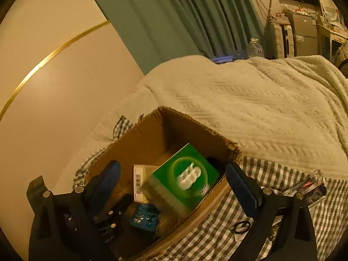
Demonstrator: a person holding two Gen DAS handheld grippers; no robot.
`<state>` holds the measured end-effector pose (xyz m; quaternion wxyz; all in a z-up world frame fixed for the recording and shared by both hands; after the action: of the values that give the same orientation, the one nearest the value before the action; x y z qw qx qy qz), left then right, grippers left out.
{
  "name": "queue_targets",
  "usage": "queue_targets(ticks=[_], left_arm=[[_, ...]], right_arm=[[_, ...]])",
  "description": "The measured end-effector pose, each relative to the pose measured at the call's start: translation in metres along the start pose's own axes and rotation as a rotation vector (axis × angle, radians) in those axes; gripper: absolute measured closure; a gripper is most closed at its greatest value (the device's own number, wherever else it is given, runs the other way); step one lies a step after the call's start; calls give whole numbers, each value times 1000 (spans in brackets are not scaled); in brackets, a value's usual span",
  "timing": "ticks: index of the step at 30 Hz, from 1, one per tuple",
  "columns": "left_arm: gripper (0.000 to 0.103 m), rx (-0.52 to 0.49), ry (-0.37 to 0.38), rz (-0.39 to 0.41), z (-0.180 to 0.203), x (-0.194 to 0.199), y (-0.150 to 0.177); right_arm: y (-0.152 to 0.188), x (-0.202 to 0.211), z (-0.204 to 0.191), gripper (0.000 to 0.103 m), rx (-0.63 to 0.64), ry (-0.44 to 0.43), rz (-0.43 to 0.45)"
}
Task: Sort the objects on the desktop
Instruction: 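Carry both boxes into the cardboard box and open both tools, then move both open tools back over the remaining items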
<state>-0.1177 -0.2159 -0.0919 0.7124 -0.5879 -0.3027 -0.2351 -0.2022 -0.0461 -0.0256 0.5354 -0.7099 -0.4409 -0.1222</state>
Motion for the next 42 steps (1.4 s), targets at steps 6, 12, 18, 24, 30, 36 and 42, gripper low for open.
queue_targets(ticks=[6,12,18,24,30,36,42], left_arm=[[28,-24,39,-7,18,15,10],[27,-73,134,-38,64,32,36],[23,-175,224,-83,117,37,75],[23,-208,244,-147,148,21,111],[23,-270,230,-159,174,-3,126],[23,-319,247,-157,199,-33,122],[23,-300,293,-163,221,-68,107]], right_arm=[[10,35,11,6,50,52,22],[54,81,70,6,51,193,-9],[121,118,140,6,-30,323,-83],[169,137,183,6,-107,352,-135],[183,144,208,6,-105,359,-140],[187,136,240,6,-151,352,-161],[175,119,262,6,-178,345,-169]])
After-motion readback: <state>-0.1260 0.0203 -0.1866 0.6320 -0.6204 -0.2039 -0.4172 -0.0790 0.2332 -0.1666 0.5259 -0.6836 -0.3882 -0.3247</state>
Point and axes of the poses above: each gripper's, at about its wrist camera, not at the fingertips, and x roughly against the way its jaws point, z to its right, y to its underside, the point moved 5 cm from there along -x, roughly the way its jaws point
